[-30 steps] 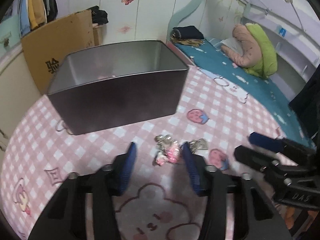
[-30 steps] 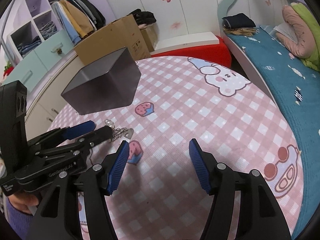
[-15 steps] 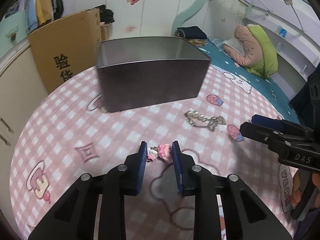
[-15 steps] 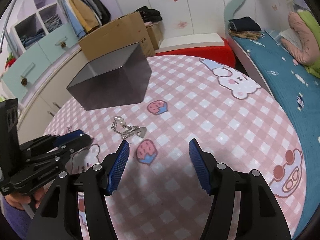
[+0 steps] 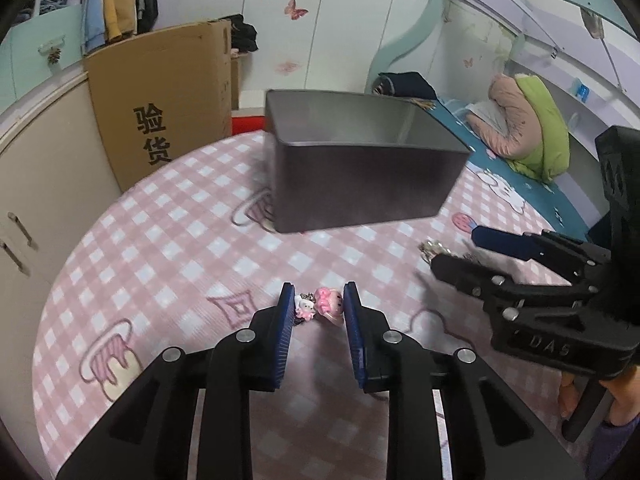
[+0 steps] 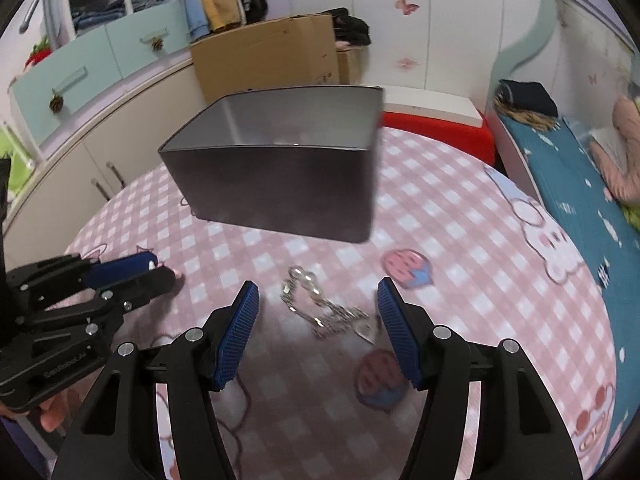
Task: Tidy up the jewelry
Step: 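Grasp the silver chain pendant with the right gripper, then carry the pink charm and silver chain over the grey box with both grippers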
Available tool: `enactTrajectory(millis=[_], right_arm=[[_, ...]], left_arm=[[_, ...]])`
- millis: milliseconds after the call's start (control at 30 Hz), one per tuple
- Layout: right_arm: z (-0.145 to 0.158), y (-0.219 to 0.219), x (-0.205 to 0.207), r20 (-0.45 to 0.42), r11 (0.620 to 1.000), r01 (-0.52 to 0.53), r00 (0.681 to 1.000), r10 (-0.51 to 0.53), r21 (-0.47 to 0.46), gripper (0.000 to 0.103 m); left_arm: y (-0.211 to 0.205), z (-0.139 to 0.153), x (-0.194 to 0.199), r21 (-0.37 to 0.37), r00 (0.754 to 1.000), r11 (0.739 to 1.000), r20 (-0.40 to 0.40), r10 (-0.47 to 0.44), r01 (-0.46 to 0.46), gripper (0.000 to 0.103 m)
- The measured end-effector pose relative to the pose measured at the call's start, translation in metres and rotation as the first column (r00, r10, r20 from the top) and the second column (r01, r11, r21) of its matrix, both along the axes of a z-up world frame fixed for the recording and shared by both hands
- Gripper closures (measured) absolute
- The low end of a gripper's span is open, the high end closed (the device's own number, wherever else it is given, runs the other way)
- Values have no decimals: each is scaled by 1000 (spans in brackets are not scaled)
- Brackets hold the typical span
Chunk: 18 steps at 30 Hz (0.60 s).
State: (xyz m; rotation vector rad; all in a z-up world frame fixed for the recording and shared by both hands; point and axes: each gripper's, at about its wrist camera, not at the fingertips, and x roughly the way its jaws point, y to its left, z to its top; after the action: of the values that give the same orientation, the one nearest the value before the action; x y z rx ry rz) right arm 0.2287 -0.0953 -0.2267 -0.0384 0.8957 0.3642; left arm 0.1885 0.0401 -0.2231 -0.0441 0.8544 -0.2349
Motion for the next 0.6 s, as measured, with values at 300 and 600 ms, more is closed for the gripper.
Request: enactTrajectory(millis=[300, 600], right_arm=[[-2, 14, 1, -16, 998, -38, 999, 37, -51, 90], [19, 9, -11, 8, 1000, -29, 1000, 29, -6, 93]], left_arm=[[8, 6, 8, -42, 1000, 999, 14, 2, -1, 80], [8, 20, 4, -86, 999, 996, 36, -25, 28, 80]])
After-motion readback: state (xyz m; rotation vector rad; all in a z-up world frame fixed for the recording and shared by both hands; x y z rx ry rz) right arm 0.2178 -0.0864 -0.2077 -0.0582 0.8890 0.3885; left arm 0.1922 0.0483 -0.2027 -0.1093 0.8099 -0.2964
